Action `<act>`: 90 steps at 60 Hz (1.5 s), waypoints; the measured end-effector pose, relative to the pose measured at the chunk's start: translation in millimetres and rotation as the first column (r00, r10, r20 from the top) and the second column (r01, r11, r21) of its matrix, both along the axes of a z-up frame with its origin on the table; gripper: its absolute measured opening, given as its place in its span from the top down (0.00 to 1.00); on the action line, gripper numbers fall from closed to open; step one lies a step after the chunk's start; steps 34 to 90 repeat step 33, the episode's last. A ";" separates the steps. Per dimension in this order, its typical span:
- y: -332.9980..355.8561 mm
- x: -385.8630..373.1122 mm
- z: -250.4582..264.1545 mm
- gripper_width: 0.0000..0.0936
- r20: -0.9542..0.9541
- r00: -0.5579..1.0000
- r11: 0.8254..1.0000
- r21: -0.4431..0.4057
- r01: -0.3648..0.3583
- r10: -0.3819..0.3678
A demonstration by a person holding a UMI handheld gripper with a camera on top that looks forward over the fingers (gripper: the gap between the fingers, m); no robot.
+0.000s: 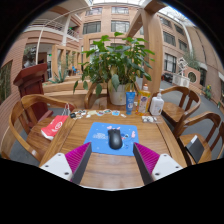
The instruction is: Arrange mouse
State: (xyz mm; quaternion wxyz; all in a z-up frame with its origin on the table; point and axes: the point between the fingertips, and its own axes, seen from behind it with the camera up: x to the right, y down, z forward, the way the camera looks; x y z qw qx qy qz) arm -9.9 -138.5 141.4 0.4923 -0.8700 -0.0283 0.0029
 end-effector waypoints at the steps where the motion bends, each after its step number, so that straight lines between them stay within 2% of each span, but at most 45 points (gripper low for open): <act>1: -6.3 -0.9 2.3 0.09 -0.002 1.000 1.000 0.003 -0.003 0.003; 25: -113.1 3.1 13.2 0.09 0.005 1.000 1.000 -0.003 -0.019 0.019; 90: -119.2 3.0 13.8 0.09 0.013 1.000 1.000 -0.004 -0.020 0.020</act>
